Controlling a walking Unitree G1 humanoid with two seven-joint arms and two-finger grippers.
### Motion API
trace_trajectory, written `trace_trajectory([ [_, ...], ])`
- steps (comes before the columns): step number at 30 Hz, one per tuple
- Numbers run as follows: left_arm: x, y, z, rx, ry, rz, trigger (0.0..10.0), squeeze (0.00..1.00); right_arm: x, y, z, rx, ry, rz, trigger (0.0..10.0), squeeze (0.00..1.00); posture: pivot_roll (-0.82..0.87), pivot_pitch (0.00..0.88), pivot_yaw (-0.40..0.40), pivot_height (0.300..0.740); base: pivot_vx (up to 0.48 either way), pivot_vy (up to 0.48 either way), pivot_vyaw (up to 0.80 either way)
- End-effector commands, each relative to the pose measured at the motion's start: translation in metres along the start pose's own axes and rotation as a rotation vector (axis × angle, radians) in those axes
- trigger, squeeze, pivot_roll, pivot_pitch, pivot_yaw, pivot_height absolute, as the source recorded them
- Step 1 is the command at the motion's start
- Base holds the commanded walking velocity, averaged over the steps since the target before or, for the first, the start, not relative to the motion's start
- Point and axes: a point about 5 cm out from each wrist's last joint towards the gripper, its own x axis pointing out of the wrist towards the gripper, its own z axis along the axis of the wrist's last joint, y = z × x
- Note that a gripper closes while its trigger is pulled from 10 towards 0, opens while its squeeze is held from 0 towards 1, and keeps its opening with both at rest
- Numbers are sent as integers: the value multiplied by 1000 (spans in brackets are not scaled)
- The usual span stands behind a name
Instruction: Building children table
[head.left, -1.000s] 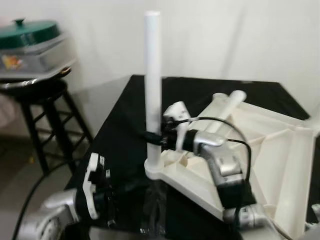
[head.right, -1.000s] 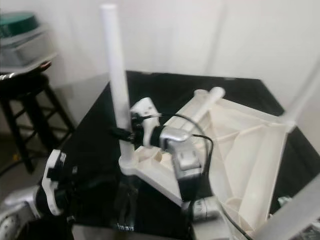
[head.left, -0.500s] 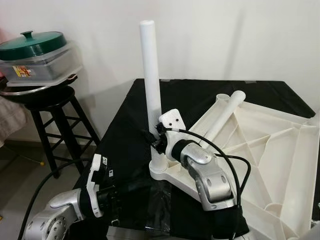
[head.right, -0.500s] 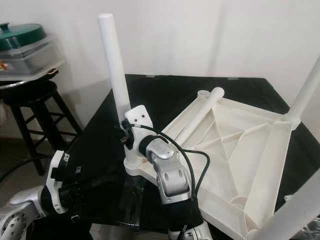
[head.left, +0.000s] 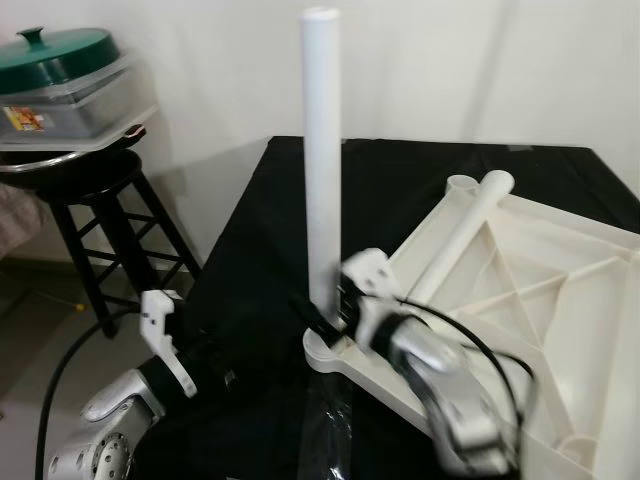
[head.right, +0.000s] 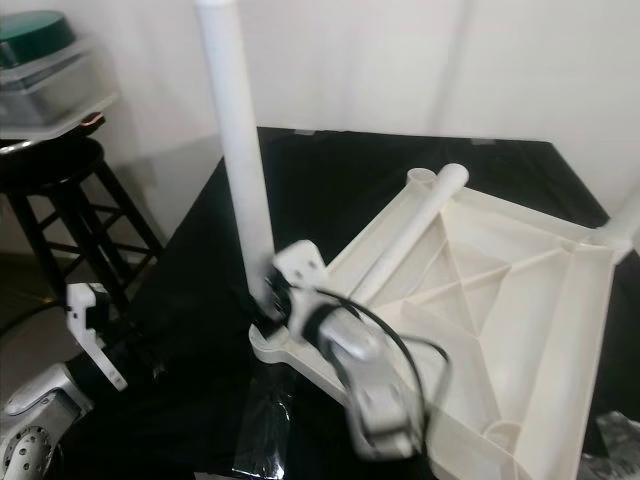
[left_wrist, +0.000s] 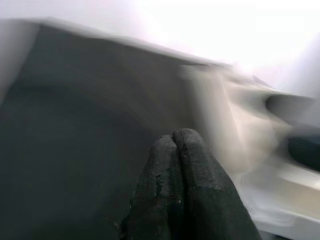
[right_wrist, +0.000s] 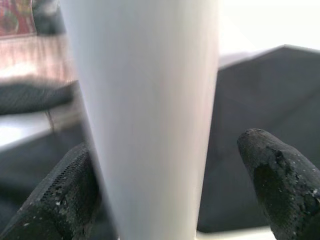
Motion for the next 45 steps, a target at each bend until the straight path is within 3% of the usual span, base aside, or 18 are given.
trace_trajectory([
  [1, -2, 1, -2, -1, 13, 44, 10000, 0, 0, 5, 7, -16, -31, 32, 10000, 1000, -50, 0, 6, 740, 0, 0, 0],
  [4, -5, -5, -8, 10, 57, 176, 10000, 0, -8, -10, -3, -72, 9, -68, 10000, 1000, -57, 0, 16, 740, 0, 0, 0],
  [5, -5, -8, -11, 12, 68, 187, 10000, 0, -7, -16, -4, -67, 4, -106, 10000, 27, -52, 0, 15, 740, 0, 0, 0],
  [20, -2, -4, -10, 51, 12, 296, 10000, 0, -6, -25, -9, -62, 23, -145, 10000, 0, -57, 0, -16, 740, -158, 0, 0],
  [45, 10, -14, -10, 90, 22, 241, 10000, 0, 2, -36, -8, -115, 28, -220, 10000, 0, -60, 0, -15, 740, 0, 0, 0],
])
